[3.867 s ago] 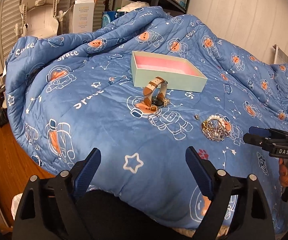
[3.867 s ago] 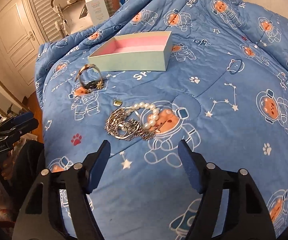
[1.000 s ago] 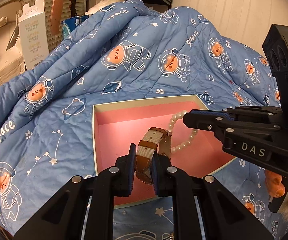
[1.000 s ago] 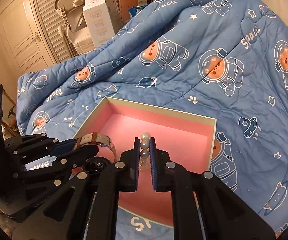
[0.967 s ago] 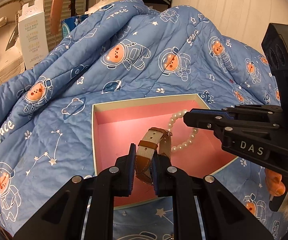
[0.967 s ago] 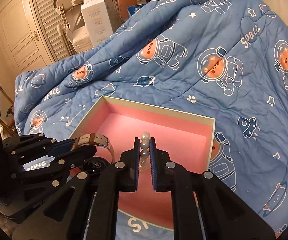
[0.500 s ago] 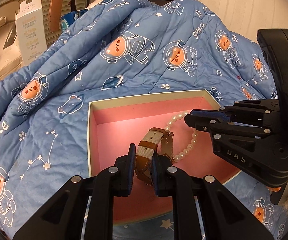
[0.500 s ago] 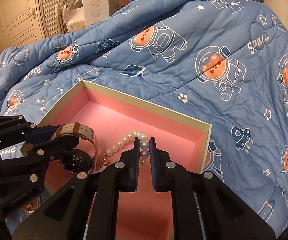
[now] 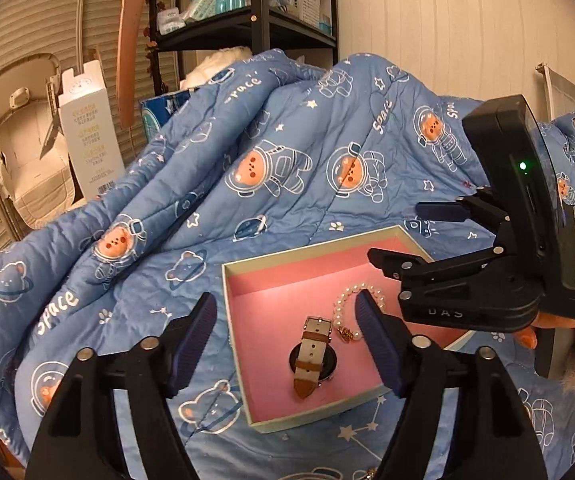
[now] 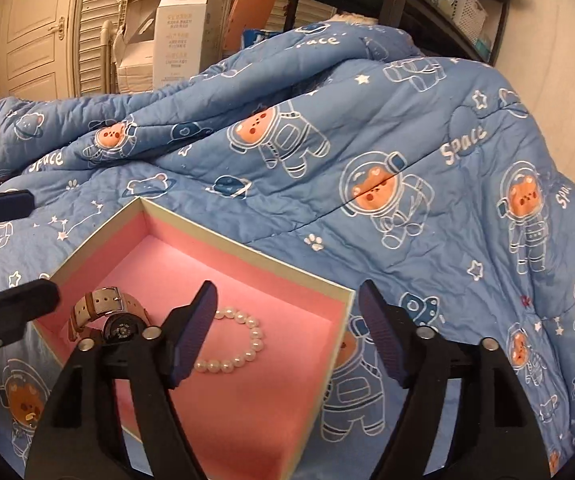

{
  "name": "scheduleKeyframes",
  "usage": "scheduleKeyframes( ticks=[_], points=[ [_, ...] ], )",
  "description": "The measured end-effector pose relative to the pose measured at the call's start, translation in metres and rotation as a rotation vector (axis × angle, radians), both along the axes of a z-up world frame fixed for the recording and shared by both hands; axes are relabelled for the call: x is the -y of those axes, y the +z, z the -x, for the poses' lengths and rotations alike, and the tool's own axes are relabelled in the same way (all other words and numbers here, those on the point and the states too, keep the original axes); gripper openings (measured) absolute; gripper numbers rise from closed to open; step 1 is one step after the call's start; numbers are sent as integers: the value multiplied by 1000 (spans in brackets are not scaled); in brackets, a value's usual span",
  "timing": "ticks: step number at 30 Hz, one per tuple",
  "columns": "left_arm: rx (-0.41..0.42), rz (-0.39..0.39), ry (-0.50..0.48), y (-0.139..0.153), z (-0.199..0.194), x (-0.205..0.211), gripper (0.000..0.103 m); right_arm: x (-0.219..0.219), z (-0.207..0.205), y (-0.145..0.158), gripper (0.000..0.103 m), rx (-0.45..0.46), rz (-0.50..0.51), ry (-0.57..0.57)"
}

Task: Organize jewelry
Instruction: 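Lower the watch into the pink box with the left tool while the right tool releases the pearl bracelet there, then grasp the small silver ring with the left tool while the right tool grasps the silver bangle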

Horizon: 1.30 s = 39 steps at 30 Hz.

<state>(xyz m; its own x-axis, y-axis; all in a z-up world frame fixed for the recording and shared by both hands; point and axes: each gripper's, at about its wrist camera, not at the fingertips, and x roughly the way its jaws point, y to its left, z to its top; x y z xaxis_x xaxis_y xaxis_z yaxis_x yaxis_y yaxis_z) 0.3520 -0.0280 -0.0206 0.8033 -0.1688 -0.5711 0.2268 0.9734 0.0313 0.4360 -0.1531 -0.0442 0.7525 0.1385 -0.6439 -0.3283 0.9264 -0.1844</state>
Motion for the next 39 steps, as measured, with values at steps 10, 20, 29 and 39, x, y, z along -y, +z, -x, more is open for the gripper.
scheduleKeyframes(
  ticks=[10,20,29,39],
  points=[
    [-51,112,68,-13,79,-32,96,40,89,7,83,-36,-107,-32],
    [-125,130,142,-50,144,-38,96,32,194,-23,84,-119,-152,114],
    [-144,122,145,-68,162,-27,96,21,220,-57,84,-169,-106,111],
    [-165,108,143,-79,148,-21,67,20,209,-70,70,-215,-98,115]
  ],
)
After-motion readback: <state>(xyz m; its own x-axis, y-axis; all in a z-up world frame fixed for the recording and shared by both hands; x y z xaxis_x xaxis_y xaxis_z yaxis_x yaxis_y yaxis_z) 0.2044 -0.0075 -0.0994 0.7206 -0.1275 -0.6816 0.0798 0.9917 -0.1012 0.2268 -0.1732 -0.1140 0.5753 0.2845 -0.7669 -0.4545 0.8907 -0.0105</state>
